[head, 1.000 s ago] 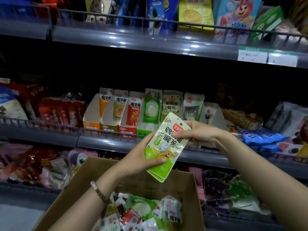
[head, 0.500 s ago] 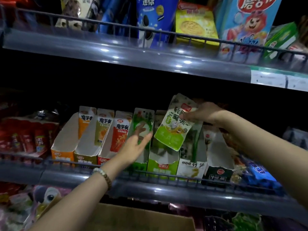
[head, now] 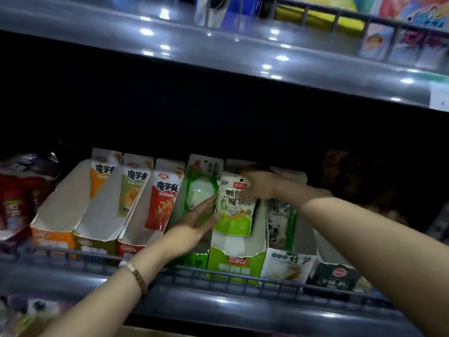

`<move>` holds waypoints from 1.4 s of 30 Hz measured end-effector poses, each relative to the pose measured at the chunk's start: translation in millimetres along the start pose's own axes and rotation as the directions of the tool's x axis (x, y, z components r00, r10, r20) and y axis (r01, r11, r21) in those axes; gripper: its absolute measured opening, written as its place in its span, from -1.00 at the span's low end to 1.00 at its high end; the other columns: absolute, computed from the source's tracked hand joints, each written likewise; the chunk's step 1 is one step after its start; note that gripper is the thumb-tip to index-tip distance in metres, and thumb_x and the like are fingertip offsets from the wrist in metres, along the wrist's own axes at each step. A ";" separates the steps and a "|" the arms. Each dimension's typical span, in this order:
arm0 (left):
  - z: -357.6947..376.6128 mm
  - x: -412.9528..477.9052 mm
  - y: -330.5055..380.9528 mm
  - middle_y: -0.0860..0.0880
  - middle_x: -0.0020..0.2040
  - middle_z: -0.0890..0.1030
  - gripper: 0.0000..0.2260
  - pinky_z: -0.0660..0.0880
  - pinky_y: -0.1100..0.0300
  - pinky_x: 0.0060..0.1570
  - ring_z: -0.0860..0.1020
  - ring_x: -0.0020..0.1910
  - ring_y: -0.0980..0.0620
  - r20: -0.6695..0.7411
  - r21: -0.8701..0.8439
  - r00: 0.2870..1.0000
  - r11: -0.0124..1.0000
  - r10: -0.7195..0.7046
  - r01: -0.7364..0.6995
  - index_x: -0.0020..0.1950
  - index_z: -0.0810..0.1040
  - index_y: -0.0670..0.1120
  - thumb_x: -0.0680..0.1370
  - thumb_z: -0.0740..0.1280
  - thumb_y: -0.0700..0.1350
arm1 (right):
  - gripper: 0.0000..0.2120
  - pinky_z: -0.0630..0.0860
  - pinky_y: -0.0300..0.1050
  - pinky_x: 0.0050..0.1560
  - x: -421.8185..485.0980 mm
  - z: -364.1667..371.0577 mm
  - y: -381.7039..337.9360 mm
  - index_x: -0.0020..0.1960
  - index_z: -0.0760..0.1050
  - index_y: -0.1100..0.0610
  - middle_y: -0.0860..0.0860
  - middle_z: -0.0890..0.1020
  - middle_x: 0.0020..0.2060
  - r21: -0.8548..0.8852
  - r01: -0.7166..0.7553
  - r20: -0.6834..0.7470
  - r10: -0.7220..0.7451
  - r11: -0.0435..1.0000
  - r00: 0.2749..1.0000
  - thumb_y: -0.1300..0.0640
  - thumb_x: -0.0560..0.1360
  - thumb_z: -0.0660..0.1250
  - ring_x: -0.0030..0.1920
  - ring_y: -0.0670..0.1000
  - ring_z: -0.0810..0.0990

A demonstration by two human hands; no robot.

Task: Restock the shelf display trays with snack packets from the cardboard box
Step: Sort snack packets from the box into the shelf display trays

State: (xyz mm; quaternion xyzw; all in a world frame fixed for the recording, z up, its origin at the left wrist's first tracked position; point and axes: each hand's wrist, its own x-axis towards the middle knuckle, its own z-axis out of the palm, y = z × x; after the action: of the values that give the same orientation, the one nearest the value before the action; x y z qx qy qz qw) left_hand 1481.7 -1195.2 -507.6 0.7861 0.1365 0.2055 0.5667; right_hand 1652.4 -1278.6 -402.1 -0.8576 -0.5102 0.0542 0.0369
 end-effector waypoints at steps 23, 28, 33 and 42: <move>5.1 -2.4 11.3 -0.09 0.35 0.43 -0.51 0.39 0.10 0.31 0.41 0.31 0.05 -0.120 0.066 0.993 0.998 -0.016 0.024 0.45 0.27 0.06 0.54 0.30 -0.02 | -0.24 0.10 -0.08 0.45 -3.4 15.5 4.7 0.50 0.11 -0.02 0.02 0.10 0.52 -0.283 0.091 -0.302 -0.179 0.955 0.936 0.00 0.43 0.42 0.50 0.08 0.10; -1.5 -21.3 29.9 -0.05 0.41 0.39 -0.44 0.37 0.21 0.24 0.45 0.28 0.03 -0.171 0.302 0.985 0.953 0.035 0.019 0.50 0.19 0.04 0.54 0.28 0.08 | -0.37 0.30 -0.04 0.34 -30.5 8.6 -6.5 0.49 0.14 -0.05 -0.01 0.24 0.47 -0.186 0.119 -0.342 -0.178 0.975 0.923 -0.07 0.51 0.31 0.39 0.08 0.34; -7.1 -75.6 49.3 -0.06 0.48 0.29 -0.41 0.29 0.11 0.36 0.34 0.38 0.00 -0.131 0.658 0.983 0.753 0.129 -0.011 0.51 0.15 -0.03 0.55 0.22 0.15 | -0.42 0.14 -0.01 0.44 -92.8 16.6 -20.6 0.50 0.10 -0.10 -0.05 0.11 0.51 -0.025 0.178 -0.321 -0.177 0.984 0.931 -0.13 0.55 0.22 0.48 0.04 0.15; -17.6 -193.0 -6.8 0.04 0.54 0.14 -0.30 0.06 0.08 0.46 0.10 0.51 0.02 -0.064 0.773 0.996 0.635 0.065 0.008 0.53 0.12 0.08 0.48 0.05 0.39 | -0.39 0.15 0.00 0.44 -207.5 121.7 -42.6 0.52 0.03 -0.14 -0.19 -0.01 0.52 0.162 0.253 -0.254 -0.207 0.954 0.945 -0.15 0.55 0.20 0.49 -0.06 0.10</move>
State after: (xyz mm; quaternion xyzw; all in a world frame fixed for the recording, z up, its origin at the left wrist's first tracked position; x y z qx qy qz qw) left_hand 1303.9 -1264.6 -541.8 0.9453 0.2228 0.1700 0.1670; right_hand 1501.1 -1439.7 -506.3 -0.7846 -0.5915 -0.0027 0.1857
